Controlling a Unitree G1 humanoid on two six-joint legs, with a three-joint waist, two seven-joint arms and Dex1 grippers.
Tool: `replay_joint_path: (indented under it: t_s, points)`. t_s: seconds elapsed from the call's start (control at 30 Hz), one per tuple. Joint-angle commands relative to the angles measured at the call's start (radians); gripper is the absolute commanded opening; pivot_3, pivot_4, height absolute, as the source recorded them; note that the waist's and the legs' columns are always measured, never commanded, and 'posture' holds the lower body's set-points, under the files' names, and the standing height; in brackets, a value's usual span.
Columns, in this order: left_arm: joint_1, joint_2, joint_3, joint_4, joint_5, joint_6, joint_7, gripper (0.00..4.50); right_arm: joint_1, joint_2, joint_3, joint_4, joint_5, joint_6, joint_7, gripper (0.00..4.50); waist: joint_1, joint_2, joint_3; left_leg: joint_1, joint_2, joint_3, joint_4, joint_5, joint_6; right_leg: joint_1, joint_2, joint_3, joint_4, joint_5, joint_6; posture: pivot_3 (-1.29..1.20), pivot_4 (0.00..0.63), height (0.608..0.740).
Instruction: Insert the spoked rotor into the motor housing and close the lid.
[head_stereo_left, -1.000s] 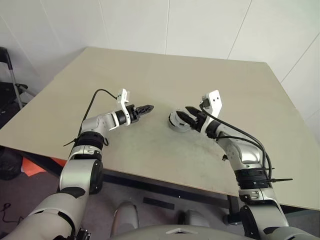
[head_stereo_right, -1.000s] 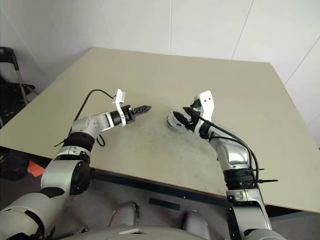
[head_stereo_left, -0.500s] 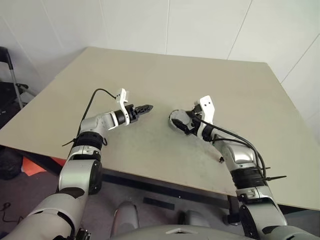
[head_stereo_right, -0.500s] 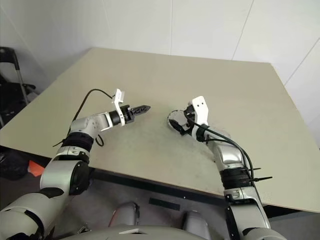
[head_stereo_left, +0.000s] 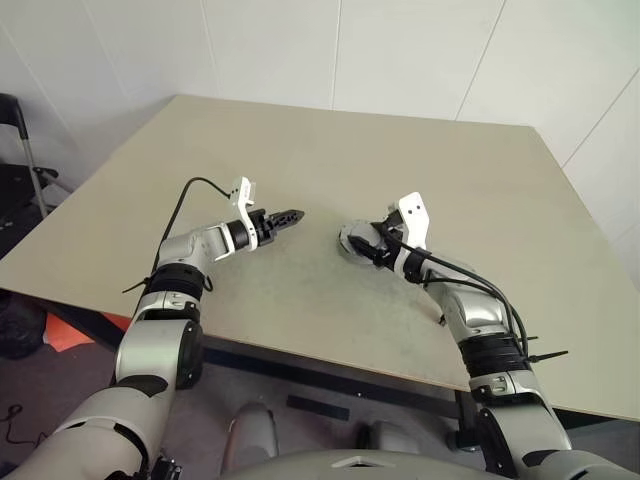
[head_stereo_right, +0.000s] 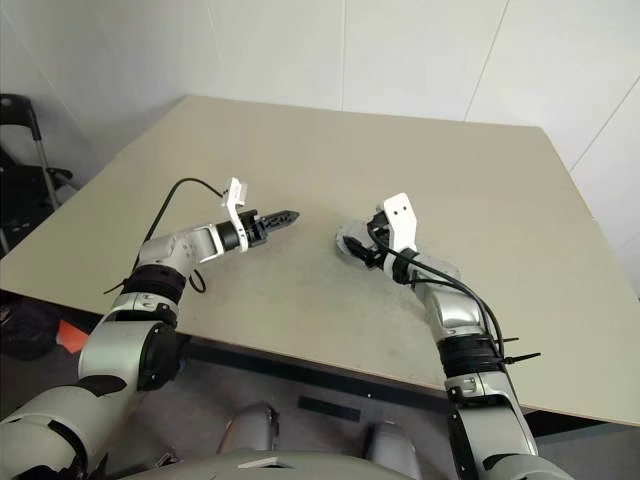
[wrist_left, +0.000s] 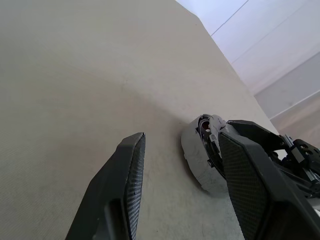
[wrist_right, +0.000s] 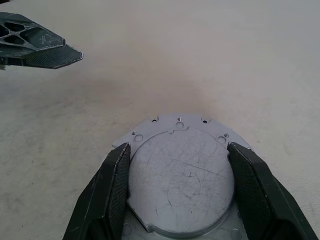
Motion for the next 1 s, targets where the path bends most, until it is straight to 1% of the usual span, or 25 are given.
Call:
replay_joint_path:
  t_s: [0.03,0.13,0.33,0.7,1.0]
  points:
    - [-0.014,0.005,0.014,-0.029,-0.004,-0.009,0.000,2.45,-0.047,0.009,-0.047,-0.020,0.042,0.041,-0.019,2.95,0.000,0.000,0.000,0.000,0.000,0.000,0.000,0.000,0.000,0.000,0.000,0.000,0.000,0.000,0.000,0.00,0.000,0.740]
    - [-0.013,0.007,0.016,-0.028,-0.005,-0.009,0.002,2.45,-0.064,0.016,-0.068,-0.028,0.065,0.070,-0.026,2.95,0.000,0.000,0.000,0.000,0.000,0.000,0.000,0.000,0.000,0.000,0.000,0.000,0.000,0.000,0.000,0.00,0.000,0.740]
    - [-0.014,0.012,0.020,-0.027,-0.006,-0.009,0.005,2.45,-0.062,0.010,-0.034,0.004,0.026,0.052,-0.030,2.95,0.001,0.000,0.000,-0.003,0.000,0.000,0.000,0.000,0.000,-0.002,0.000,0.000,-0.001,0.000,0.000,0.00,0.000,0.740]
    - [-0.013,0.014,0.022,-0.032,-0.007,-0.007,0.007,2.45,-0.050,0.000,0.011,0.068,-0.057,-0.007,-0.046,2.95,0.001,0.000,0.000,0.000,0.000,0.000,0.000,0.000,0.000,0.000,0.000,0.000,0.000,0.000,0.000,0.00,0.000,0.740]
    - [-0.006,0.013,0.023,-0.041,-0.010,-0.005,0.007,2.45,-0.044,0.008,0.029,0.080,-0.067,-0.010,-0.046,2.95,-0.001,0.000,0.000,0.003,0.000,0.000,0.000,0.000,0.000,0.002,0.000,0.000,0.000,0.000,0.000,0.00,0.000,0.740]
